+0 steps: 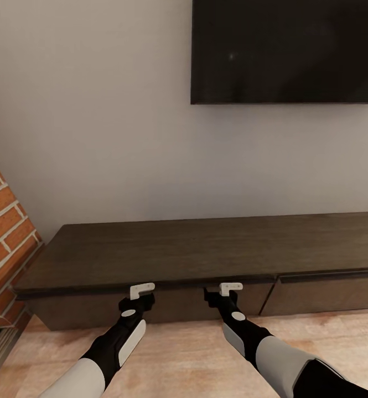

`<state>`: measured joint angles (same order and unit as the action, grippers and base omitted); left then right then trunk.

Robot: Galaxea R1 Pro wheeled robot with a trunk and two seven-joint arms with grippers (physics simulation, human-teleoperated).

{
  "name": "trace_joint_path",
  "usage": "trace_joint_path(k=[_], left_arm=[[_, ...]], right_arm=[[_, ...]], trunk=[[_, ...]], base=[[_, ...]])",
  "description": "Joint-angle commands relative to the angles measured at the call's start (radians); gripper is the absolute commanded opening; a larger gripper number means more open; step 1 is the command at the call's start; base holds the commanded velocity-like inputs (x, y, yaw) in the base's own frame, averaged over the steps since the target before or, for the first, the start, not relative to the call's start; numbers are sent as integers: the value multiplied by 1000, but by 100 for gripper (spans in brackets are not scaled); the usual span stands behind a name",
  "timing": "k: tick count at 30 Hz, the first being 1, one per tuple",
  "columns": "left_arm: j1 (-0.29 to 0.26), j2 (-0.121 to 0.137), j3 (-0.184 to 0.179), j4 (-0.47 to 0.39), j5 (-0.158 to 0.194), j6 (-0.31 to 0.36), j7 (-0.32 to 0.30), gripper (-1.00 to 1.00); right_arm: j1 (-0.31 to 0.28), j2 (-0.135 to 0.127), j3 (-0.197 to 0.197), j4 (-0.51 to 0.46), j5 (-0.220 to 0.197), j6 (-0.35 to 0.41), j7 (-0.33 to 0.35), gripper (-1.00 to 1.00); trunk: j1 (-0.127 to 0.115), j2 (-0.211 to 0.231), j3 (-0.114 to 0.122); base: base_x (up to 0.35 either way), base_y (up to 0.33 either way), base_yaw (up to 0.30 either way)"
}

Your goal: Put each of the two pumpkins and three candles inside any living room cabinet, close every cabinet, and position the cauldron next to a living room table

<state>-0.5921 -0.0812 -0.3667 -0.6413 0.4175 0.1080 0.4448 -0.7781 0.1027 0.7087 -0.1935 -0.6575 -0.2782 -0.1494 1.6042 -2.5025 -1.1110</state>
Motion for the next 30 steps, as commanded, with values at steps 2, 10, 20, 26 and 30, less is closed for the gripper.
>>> trace_joint_path(k=[2, 10, 20, 26, 30], left_arm=[[0, 0, 0, 0, 0, 0, 0, 100], [0, 0, 0, 0, -1, 2, 0, 100], [0, 1, 4, 0, 2, 14, 1, 100], [-3, 1, 14, -9, 6, 185, 2, 100], [-13, 1, 16, -22, 7, 326, 2, 100]], right_arm=[[-3, 0, -12, 0, -1, -3, -1, 100], [-3, 0, -12, 0, -1, -3, -1, 100], [-3, 1, -16, 0, -2, 22, -3, 100], [-3, 1, -29, -13, -13, 205, -9, 100], [-3, 1, -76, -15, -14, 314, -9, 100]], trunk=[[0, 0, 0], [0, 0, 0], [0, 0, 0], [0, 0, 0], [0, 0, 0]], base=[[31, 0, 0], [-236, 0, 0], [-332, 0, 0], [-330, 0, 0], [-219, 0, 0]])
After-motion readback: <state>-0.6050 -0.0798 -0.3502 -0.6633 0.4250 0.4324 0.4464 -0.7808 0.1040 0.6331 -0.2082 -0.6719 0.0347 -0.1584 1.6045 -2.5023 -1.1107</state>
